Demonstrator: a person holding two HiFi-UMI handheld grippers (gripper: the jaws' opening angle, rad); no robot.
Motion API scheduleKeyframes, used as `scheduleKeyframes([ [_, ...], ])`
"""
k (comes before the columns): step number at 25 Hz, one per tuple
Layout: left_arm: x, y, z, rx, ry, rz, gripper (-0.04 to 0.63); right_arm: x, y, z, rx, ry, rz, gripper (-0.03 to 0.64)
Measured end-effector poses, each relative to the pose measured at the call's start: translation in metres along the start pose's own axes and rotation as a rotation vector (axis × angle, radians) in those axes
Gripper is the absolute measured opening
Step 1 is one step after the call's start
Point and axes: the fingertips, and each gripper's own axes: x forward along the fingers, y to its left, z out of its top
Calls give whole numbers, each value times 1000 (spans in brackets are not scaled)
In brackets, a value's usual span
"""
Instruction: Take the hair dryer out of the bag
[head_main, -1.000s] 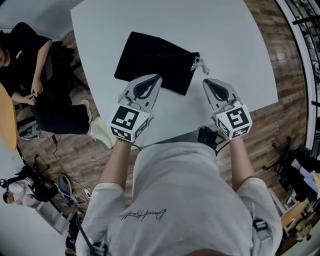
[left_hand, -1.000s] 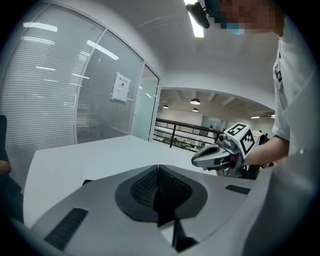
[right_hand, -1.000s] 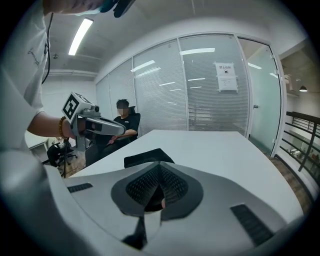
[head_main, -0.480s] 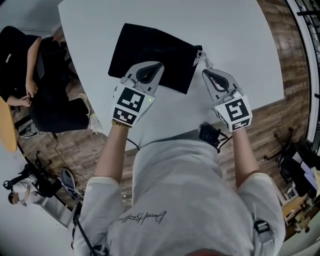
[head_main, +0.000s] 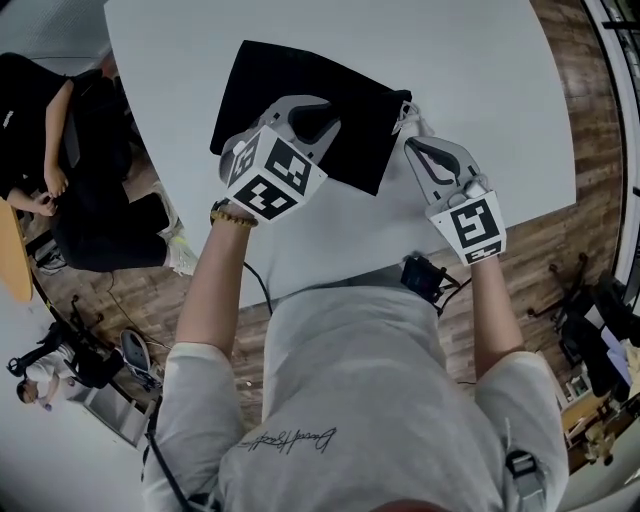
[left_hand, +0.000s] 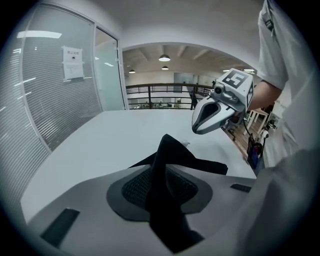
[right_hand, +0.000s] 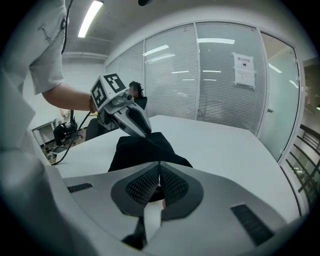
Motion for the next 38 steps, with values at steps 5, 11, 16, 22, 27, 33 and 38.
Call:
scheduleKeyframes([
  [5, 15, 3, 3, 137, 91, -58, 121, 4, -2, -1, -55, 23, 19, 26],
  [11, 28, -2, -12, 174, 162, -108, 114, 11, -6, -14, -162, 60, 27, 26],
  [16, 24, 1, -13, 164, 165, -112, 26, 15, -8, -16, -174, 70, 14, 26],
  [22, 11, 4, -7, 110, 113, -136, 18, 25, -7, -25, -370, 105, 45, 115],
  [27, 5, 7, -2, 88, 89, -137, 18, 40, 0, -34, -575, 137, 93, 194],
  [33, 1, 6, 1, 88, 73, -136, 18, 59, 14, -37, -685, 183, 217, 261],
  [38, 0, 7, 0, 79, 66, -132, 18, 76, 20, -39, -721, 235, 305, 272],
])
